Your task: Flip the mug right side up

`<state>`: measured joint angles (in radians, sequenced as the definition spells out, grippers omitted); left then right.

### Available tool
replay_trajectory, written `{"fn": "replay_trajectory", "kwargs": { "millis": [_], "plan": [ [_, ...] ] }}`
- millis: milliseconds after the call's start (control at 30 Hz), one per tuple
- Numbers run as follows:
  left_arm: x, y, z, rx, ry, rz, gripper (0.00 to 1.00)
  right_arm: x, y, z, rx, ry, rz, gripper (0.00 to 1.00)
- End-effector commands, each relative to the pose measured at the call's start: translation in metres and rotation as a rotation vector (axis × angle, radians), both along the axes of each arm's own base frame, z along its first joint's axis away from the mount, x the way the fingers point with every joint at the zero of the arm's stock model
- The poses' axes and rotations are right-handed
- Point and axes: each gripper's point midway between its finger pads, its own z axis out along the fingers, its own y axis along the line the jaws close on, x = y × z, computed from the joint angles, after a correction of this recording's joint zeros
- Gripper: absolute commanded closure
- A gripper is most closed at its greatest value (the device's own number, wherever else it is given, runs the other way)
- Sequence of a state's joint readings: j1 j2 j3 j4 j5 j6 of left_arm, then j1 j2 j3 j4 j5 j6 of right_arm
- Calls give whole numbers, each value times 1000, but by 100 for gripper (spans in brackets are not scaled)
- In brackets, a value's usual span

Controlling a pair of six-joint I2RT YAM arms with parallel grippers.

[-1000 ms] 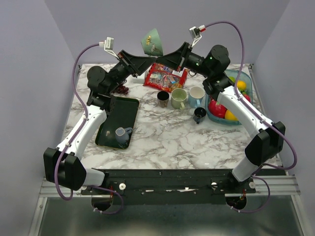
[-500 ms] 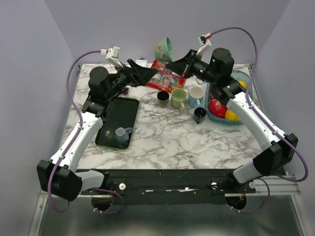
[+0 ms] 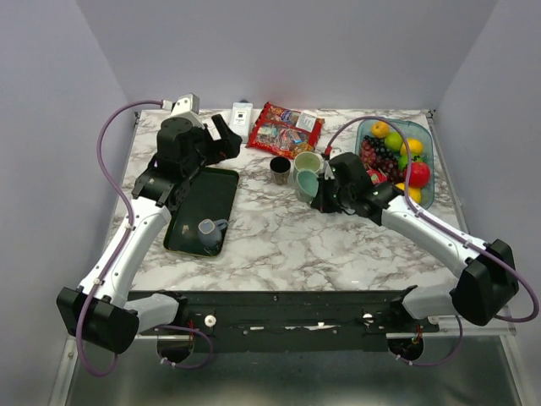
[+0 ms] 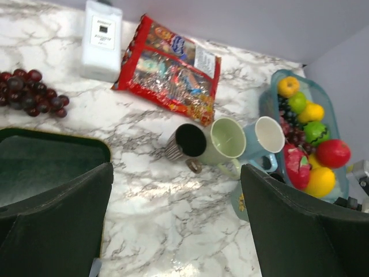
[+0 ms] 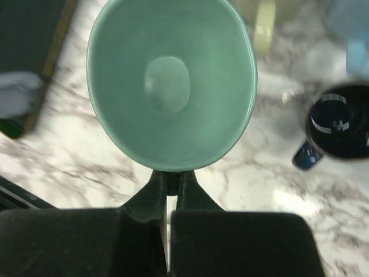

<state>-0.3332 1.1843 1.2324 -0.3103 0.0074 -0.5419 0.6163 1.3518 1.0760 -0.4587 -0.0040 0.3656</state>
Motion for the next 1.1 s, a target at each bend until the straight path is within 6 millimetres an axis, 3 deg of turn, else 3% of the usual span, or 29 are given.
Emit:
{"fn": "replay_trajectory", "kwargs": {
  "millis": [0, 267, 467, 767, 800, 933, 1067],
  "plan": [
    [1, 18, -13, 57, 60, 86, 1, -1, -22, -27, -111, -21, -87, 99],
    [-1, 21, -25, 69, 93, 103, 1, 4, -30, -68, -184, -26, -157, 99],
    [-1, 21, -28, 69, 101, 106, 1, 18, -33, -84, -233, -30, -208, 99],
    [-3, 26, -33, 82, 114, 124, 1, 19, -29, -110, -263, 27, -199, 98],
    [-3, 26, -33, 82, 114, 124, 1, 18, -29, -110, -261, 31, -199, 92],
    [-2, 25, -35, 83, 120, 124, 1, 12, -28, -111, -244, 44, -194, 47],
    [-2, 25, -38, 88, 128, 122, 1, 10, -26, -103, -222, 36, -176, 32]
  ]
}}
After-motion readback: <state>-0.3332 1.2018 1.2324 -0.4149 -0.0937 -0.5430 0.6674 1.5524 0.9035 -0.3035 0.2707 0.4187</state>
